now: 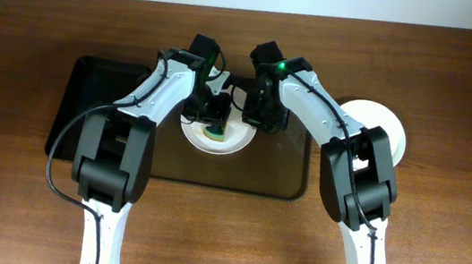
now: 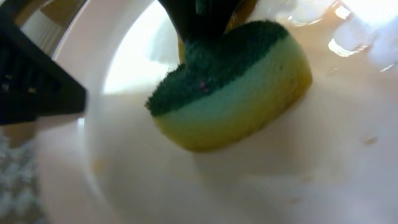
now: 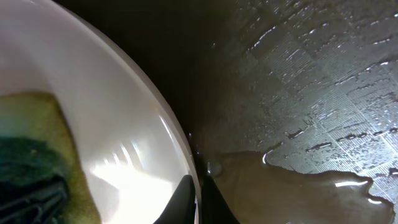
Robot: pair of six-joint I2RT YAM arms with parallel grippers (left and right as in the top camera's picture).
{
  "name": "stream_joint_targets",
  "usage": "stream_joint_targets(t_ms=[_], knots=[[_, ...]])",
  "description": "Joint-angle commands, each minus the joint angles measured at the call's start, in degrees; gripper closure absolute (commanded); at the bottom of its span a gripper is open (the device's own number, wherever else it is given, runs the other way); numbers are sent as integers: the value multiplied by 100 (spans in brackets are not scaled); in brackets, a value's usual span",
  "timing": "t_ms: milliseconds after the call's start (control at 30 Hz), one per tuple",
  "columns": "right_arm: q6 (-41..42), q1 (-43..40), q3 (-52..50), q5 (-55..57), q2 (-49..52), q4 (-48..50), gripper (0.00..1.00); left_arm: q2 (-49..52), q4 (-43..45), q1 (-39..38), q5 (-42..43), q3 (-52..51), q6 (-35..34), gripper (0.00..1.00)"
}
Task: Clean dirty plates on tray and stack at the side
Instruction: 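Scrub the last plate with the sponge in the left gripper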
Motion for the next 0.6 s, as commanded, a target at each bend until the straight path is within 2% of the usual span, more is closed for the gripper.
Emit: stream_joint_targets(t_ms=[0,133,200,300,367,400,500,567], knots=[[2,101,-181,111,96,46,96,396,514,-79,212,-188,66,99],[2,101,-181,111,96,46,96,402,1047,199,-1711,-188,-1338,99],[2,101,-181,111,96,46,96,402,984,343,-2444,-188,-1561,99],[2,101,-181,111,96,48,96,402,302,363,-3014,-188,-1565,99],[2,98,-181,2,96,50,96,402,-50,363,-2885,-188,-1556,99],[-13,70,-197,-164,96,125,96,402,-214,372,-2476,-188,-1478,99],[-367,-240,-459,-1071,96,638,96,402,-31,490,-1115,-188,-822,99],[-680,-439,-619,-1582,96,826,96,402,101,632,-887,-190,-750,99]])
